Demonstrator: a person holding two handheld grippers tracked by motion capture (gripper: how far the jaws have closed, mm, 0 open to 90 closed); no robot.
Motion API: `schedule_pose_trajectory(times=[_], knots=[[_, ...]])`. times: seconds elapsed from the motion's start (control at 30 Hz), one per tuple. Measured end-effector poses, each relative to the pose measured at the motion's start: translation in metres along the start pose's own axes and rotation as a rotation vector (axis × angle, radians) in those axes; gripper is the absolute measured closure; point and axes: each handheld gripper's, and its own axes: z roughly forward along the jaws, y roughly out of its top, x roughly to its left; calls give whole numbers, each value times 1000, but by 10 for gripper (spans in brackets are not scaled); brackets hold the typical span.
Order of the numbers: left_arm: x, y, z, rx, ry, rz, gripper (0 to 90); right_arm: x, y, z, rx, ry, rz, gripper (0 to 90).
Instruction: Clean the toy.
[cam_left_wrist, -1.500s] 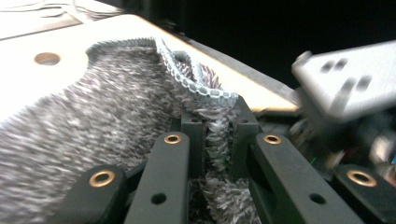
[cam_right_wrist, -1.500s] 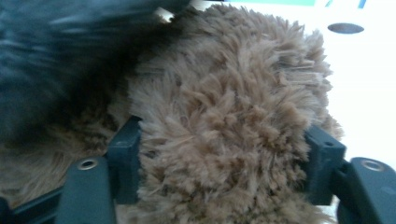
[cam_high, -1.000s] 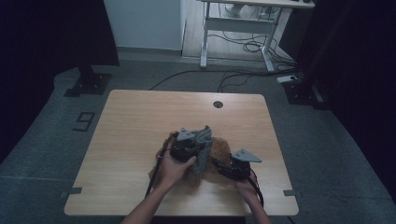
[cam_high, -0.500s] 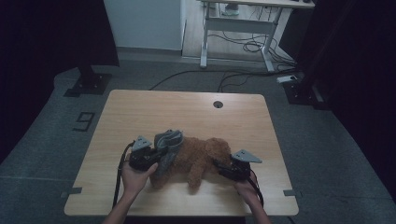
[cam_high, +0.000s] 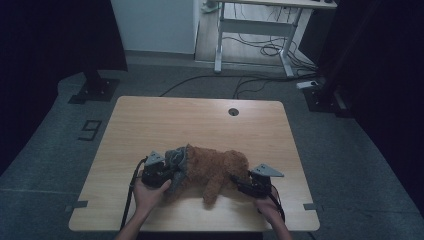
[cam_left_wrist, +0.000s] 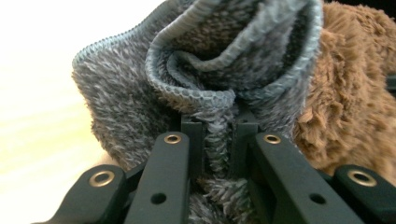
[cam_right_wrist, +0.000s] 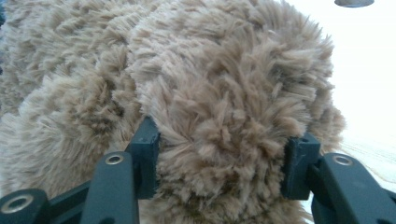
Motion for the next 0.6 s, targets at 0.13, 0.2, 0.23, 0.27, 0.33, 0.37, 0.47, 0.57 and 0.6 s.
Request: schedule_pose_trajectory(times=[0.13, 0.2, 0.23, 0.27, 0.33, 0.37, 0.47, 0.57, 0.6], knots=[[12, 7, 18, -22, -1, -49, 807, -2, 7, 8, -15, -18, -2, 459], [18, 14, 25, -19, 1, -65, 808, -6, 11, 14, -25, -24, 9, 463], [20, 17, 28, -14, 7, -65, 808, -9, 14, 17, -29, -28, 9, 464], [21, 21, 31, -9, 13, -61, 808, -11, 16, 20, -34, -33, 9, 464], [23, 27, 33, 2, 22, -48, 807, -16, 18, 27, -52, -41, 6, 464], [24, 30, 31, 4, 22, -46, 807, -19, 18, 29, -60, -39, 9, 465], [25, 41, 14, -32, 15, -36, 808, -21, 18, 30, -67, -33, -7, 465], [13, 60, -6, -100, -2, -4, 808, -16, 15, 26, -69, -39, -49, 464], [9, 63, -8, -107, -2, 7, 807, -15, 14, 25, -69, -42, -60, 462]])
